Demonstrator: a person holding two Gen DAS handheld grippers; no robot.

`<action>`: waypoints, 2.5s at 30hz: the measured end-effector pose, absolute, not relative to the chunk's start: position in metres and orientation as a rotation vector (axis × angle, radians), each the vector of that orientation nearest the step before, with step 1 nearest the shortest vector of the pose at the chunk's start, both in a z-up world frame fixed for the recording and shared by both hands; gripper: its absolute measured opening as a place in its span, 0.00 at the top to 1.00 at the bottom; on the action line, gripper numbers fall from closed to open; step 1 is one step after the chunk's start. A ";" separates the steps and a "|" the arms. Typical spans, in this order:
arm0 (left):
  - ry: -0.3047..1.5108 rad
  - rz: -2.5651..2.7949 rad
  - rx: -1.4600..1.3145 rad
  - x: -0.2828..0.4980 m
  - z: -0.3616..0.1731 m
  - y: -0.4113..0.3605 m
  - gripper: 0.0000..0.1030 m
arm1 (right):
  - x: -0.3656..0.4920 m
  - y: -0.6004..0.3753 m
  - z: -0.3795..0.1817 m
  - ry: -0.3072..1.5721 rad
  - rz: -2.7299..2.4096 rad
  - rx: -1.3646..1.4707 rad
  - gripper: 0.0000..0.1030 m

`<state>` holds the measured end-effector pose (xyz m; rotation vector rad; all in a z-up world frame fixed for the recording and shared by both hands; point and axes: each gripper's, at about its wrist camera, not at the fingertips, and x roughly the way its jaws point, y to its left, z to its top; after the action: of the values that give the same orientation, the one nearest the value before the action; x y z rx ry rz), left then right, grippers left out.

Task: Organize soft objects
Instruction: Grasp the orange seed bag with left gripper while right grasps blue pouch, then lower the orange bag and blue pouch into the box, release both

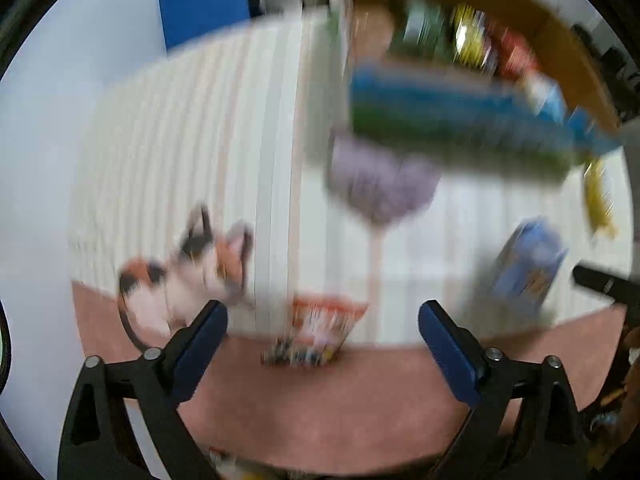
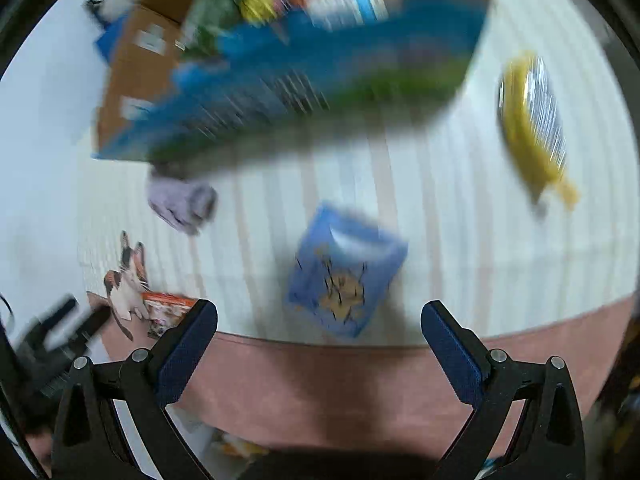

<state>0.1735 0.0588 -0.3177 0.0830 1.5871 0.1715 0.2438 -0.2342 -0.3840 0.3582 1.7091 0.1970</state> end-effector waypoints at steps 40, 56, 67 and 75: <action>1.819 0.096 -0.128 0.182 -0.431 0.001 0.57 | 0.224 -0.190 -0.463 1.816 0.111 0.007 0.44; 1.455 -0.137 -0.173 0.251 -0.227 -0.034 0.59 | 0.232 -0.178 -0.287 1.553 0.368 0.091 0.61; 1.501 -0.162 -0.168 0.387 -0.229 -0.013 0.59 | 0.377 -0.184 -0.249 1.501 0.403 0.124 0.61; 1.712 -0.159 -0.181 0.445 -0.315 -0.017 0.59 | 0.428 -0.166 -0.329 1.626 0.356 0.135 0.61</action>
<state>0.4452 -0.0171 -0.3150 -0.1811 1.7116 -0.1586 0.4282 -0.1658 -0.3294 0.1347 1.6258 0.3557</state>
